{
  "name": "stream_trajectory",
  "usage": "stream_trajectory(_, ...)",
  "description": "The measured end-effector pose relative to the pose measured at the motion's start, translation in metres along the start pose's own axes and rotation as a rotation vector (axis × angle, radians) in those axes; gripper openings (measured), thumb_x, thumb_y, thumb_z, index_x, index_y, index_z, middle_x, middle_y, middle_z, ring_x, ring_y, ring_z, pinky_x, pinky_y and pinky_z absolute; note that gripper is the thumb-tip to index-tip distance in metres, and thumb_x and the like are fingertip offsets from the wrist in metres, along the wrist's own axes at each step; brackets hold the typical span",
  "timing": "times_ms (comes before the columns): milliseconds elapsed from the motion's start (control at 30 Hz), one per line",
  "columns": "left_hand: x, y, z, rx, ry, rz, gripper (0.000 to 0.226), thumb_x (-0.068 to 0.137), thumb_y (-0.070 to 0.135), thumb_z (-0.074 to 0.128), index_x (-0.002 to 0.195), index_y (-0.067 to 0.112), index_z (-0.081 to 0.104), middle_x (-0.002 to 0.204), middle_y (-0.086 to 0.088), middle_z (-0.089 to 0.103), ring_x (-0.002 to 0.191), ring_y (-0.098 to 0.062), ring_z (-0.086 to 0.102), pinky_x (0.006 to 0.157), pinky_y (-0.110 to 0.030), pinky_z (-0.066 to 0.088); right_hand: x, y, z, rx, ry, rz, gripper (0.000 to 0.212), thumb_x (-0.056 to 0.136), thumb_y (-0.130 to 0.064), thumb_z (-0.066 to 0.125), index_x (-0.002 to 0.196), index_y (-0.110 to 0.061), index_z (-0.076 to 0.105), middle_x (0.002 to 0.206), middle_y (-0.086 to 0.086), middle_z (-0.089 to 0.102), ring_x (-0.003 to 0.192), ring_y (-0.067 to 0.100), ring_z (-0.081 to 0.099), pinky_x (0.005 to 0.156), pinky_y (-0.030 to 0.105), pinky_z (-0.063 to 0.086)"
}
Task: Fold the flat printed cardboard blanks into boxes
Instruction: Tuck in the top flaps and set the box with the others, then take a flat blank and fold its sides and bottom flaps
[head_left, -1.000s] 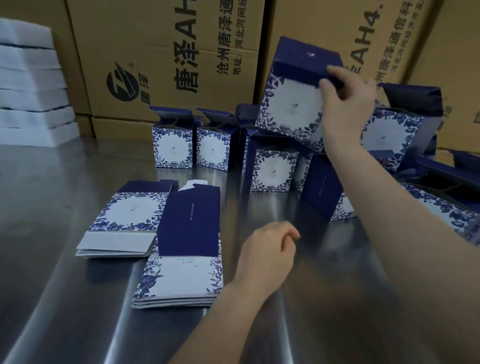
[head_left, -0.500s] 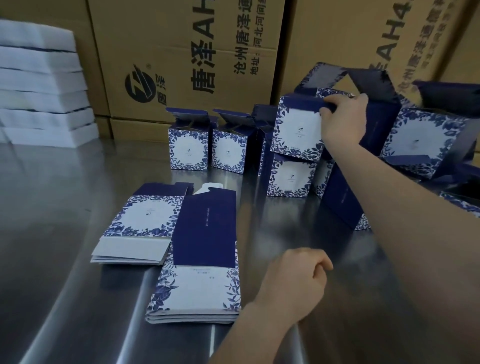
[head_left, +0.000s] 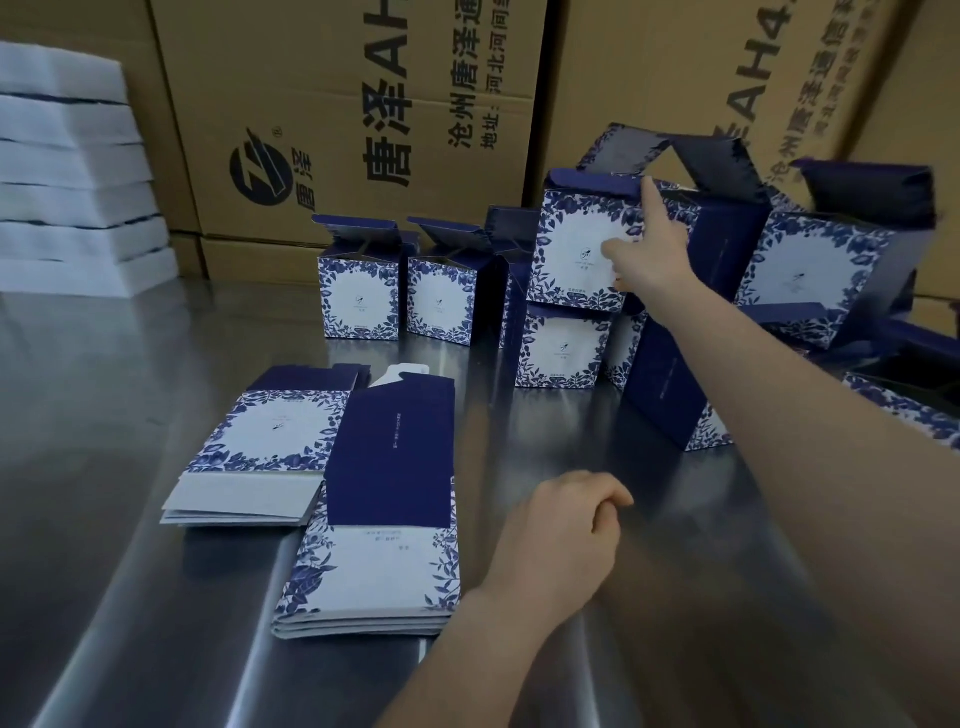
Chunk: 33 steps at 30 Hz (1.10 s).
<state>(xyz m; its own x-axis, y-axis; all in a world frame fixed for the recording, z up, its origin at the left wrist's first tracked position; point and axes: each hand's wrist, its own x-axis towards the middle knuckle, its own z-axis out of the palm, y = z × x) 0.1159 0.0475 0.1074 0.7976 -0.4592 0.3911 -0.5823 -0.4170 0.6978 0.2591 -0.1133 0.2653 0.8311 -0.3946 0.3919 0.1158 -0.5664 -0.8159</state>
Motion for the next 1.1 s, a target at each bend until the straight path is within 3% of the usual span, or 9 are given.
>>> stream_trajectory(100, 0.002, 0.003, -0.007, 0.048, 0.191, 0.046, 0.026, 0.094, 0.009, 0.052, 0.108, 0.020, 0.070, 0.105, 0.005, 0.068, 0.095, -0.017, 0.060, 0.084, -0.035, 0.048, -0.018, 0.005, -0.005, 0.032, 0.017, -0.051, 0.083, 0.092, -0.007, 0.054, 0.155, -0.040, 0.010, 0.159, 0.008, 0.006, 0.092, 0.017, 0.055, 0.083, 0.045, 0.057)
stream_trajectory(200, 0.006, 0.006, -0.021, 0.127, 0.457, 0.025, 0.027, 0.085, 0.005, 0.056, 0.102, 0.016, 0.073, 0.104, 0.000, 0.070, 0.097, -0.026, 0.061, 0.086, -0.040, 0.047, -0.043, 0.016, -0.006, 0.073, 0.053, -0.094, 0.082, 0.088, -0.002, 0.054, 0.153, -0.036, 0.017, 0.157, 0.006, 0.013, 0.122, 0.029, 0.047, 0.084, 0.046, 0.057)
stream_trajectory(267, 0.009, 0.005, -0.031, 0.201, 0.584, -0.063, 0.027, 0.082, 0.007, 0.059, 0.103, 0.017, 0.073, 0.110, -0.002, 0.068, 0.103, -0.029, 0.059, 0.089, -0.040, 0.042, -0.065, 0.025, -0.005, 0.112, 0.039, -0.083, 0.077, 0.087, -0.001, 0.054, 0.150, -0.033, 0.025, 0.152, 0.006, 0.025, 0.126, 0.034, 0.047, 0.088, 0.050, 0.055)
stream_trajectory(400, 0.011, -0.012, -0.045, 0.447, 0.406, -0.435, 0.048, 0.087, 0.026, 0.059, 0.134, 0.023, 0.052, 0.151, -0.006, 0.039, 0.143, -0.029, 0.025, 0.115, -0.053, 0.019, -0.119, 0.048, 0.004, 0.184, -0.080, 0.018, 0.061, 0.088, -0.002, 0.055, 0.138, -0.032, 0.040, 0.132, 0.006, 0.046, 0.094, 0.022, 0.062, 0.083, 0.050, 0.057)
stream_trajectory(533, 0.010, -0.029, -0.052, 0.529, 0.075, -0.690, 0.067, 0.086, 0.036, 0.056, 0.146, 0.021, 0.029, 0.163, -0.014, 0.008, 0.150, -0.039, -0.002, 0.116, -0.061, 0.005, -0.165, 0.061, 0.014, 0.282, -0.196, 0.108, 0.045, 0.091, 0.004, 0.048, 0.116, -0.033, 0.051, 0.108, 0.002, 0.057, 0.075, 0.020, 0.062, 0.069, 0.042, 0.054)
stream_trajectory(633, 0.008, -0.032, -0.055, 0.579, -0.041, -0.766, 0.061, 0.087, 0.033, 0.053, 0.142, 0.019, 0.033, 0.159, -0.016, 0.020, 0.148, -0.041, 0.011, 0.116, -0.057, 0.015, -0.182, 0.065, 0.018, 0.334, -0.236, 0.179, 0.039, 0.092, 0.006, 0.045, 0.107, -0.029, 0.056, 0.098, 0.005, 0.061, 0.067, 0.018, 0.061, 0.065, 0.036, 0.052)
stream_trajectory(767, 0.006, -0.029, -0.058, 0.645, 0.002, -0.716, 0.041, 0.090, 0.025, 0.051, 0.130, 0.020, 0.045, 0.142, -0.011, 0.044, 0.135, -0.035, 0.034, 0.105, -0.046, 0.029, -0.195, 0.068, 0.024, 0.389, -0.304, 0.291, 0.032, 0.094, 0.003, 0.045, 0.103, -0.023, 0.061, 0.094, 0.005, 0.065, 0.068, 0.020, 0.060, 0.063, 0.031, 0.053)
stream_trajectory(900, 0.006, -0.020, -0.058, 0.638, 0.043, -0.672, 0.041, 0.090, 0.026, 0.053, 0.130, 0.023, 0.049, 0.135, -0.009, 0.050, 0.129, -0.034, 0.041, 0.101, -0.042, 0.032, -0.202, 0.070, 0.029, 0.376, -0.356, 0.331, 0.030, 0.094, 0.003, 0.046, 0.103, -0.018, 0.065, 0.090, 0.005, 0.066, 0.070, 0.021, 0.061, 0.061, 0.025, 0.055)
stream_trajectory(1100, 0.006, -0.001, -0.054, 0.575, 0.136, -0.570, 0.036, 0.090, 0.032, 0.054, 0.124, 0.021, 0.051, 0.126, -0.007, 0.057, 0.121, -0.034, 0.049, 0.093, -0.044, 0.036, -0.203, 0.070, 0.029, 0.574, -0.415, 0.399, 0.017, 0.101, -0.013, 0.050, 0.113, -0.015, 0.062, 0.104, 0.013, 0.065, 0.078, 0.025, 0.069, 0.069, 0.033, 0.060)
